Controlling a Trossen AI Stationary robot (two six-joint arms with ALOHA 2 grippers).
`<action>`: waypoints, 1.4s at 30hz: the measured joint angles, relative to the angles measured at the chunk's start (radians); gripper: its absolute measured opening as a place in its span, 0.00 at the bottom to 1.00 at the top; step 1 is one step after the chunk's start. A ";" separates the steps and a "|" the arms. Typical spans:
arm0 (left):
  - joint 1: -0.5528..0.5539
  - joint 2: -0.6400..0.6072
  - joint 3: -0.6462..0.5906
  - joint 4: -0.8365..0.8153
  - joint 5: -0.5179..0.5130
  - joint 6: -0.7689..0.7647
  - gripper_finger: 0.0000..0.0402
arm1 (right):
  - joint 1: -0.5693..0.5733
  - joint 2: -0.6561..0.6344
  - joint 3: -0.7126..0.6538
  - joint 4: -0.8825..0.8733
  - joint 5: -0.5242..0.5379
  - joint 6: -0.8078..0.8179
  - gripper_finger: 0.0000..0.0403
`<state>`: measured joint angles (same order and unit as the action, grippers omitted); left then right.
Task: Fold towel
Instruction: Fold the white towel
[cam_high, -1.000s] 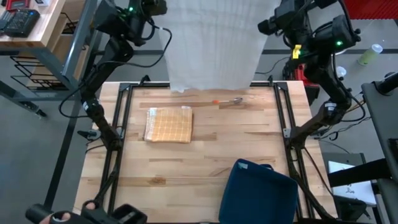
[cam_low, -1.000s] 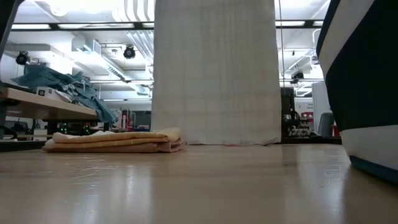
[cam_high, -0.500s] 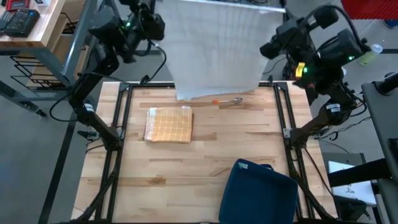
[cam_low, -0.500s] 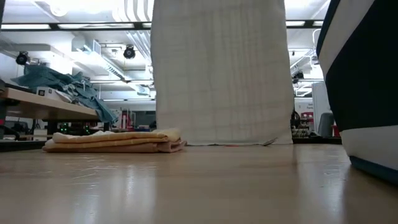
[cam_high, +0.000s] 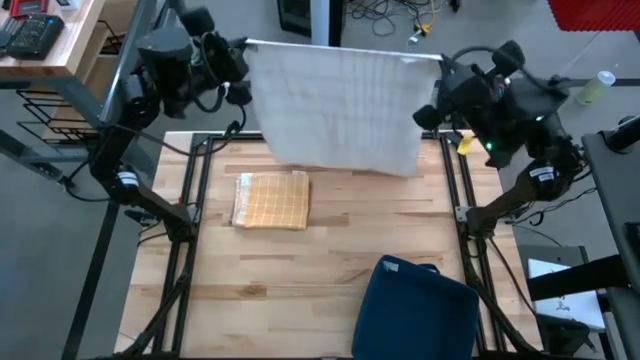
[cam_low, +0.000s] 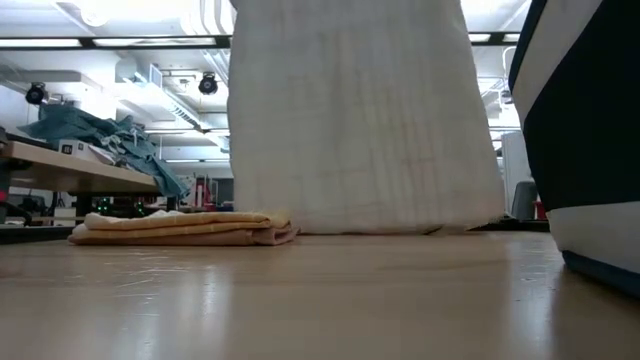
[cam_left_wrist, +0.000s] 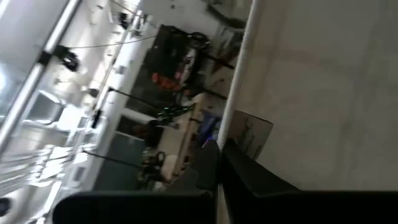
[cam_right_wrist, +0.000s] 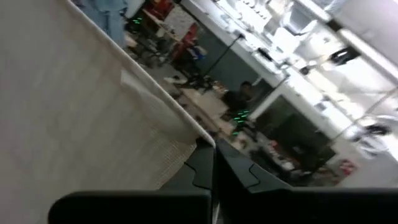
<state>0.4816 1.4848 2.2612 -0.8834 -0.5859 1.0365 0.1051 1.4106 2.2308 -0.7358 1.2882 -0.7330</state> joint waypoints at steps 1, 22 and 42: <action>-0.003 -0.003 0.000 -0.014 0.007 -0.025 0.00 | 0.000 -0.007 0.000 -0.063 -0.022 0.076 0.00; -0.064 -0.043 0.002 -0.593 0.489 -0.696 0.00 | 0.000 -0.088 -0.004 -0.762 -0.724 0.979 0.00; -0.128 -0.216 0.079 0.070 1.116 -0.837 0.00 | 0.050 -0.144 0.099 -0.135 -1.158 0.736 0.00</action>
<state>0.3536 1.2685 2.3398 -0.8134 0.5296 0.1991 0.1547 1.2665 2.3299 -0.8711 0.1298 0.0034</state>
